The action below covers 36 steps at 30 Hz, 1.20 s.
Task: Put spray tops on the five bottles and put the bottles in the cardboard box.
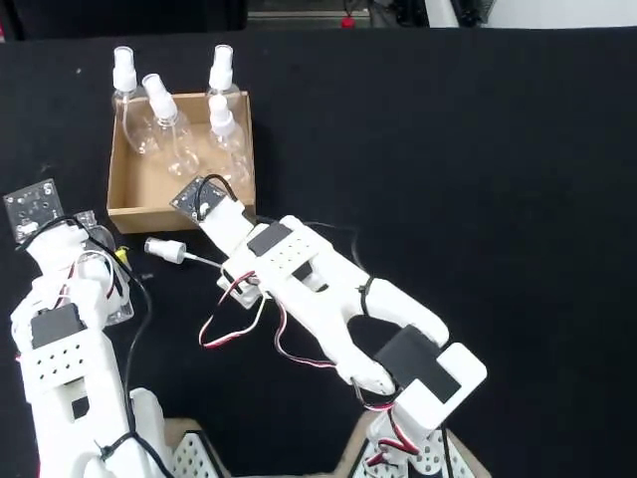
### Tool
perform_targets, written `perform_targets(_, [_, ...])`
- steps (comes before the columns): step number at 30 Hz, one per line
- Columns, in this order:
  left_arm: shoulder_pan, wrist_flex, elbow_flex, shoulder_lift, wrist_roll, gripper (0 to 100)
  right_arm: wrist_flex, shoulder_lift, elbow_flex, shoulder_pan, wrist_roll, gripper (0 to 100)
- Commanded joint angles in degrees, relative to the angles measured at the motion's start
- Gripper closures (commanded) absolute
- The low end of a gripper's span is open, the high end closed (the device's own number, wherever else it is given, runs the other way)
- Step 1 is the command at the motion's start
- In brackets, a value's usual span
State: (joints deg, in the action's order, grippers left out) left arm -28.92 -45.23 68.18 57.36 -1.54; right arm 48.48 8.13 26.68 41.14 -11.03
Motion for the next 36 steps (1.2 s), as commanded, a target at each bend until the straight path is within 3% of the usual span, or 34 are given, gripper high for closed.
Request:
perform_targets(1, [-0.57, 1.14, -0.31, 1.32, -0.09, 88, -0.97, -3.74, 0.04, -0.97, -0.18, 88.5])
perform_targets(8, [-0.75, 1.14, -0.31, 1.32, -0.09, 88, -1.05, -2.95, 1.10, -0.97, -0.09, 88.7])
perform_targets(12, [-0.75, 1.14, -0.31, 1.32, -0.09, 88, -1.05, -3.03, 1.19, -1.05, 0.00, 98.7])
perform_targets(14, [-0.75, 1.14, -0.31, 1.32, -0.09, 88, -0.53, -3.30, 1.10, -1.76, 1.58, 97.9])
perform_targets(18, [-0.84, 1.14, -0.31, 1.32, -0.09, 88, 1.85, -4.97, 1.27, -5.89, 2.73, 98.8])
perform_targets(23, [-0.66, 1.14, -0.31, 1.32, -0.09, 88, 12.66, -11.38, 1.36, -14.33, 1.58, 98.8])
perform_targets(28, [-0.66, 1.14, -0.31, 1.32, -0.09, 88, 22.07, -20.09, 6.29, -24.09, -12.84, 98.8])
perform_targets(33, [-0.57, 1.14, -0.31, 1.32, 0.00, 88, 23.12, -28.70, 17.10, -32.26, -30.86, 98.8])
perform_targets(36, [-0.48, 1.14, -0.31, 1.32, 0.00, 88, 23.30, -32.13, 20.09, -34.37, -35.96, 97.9])
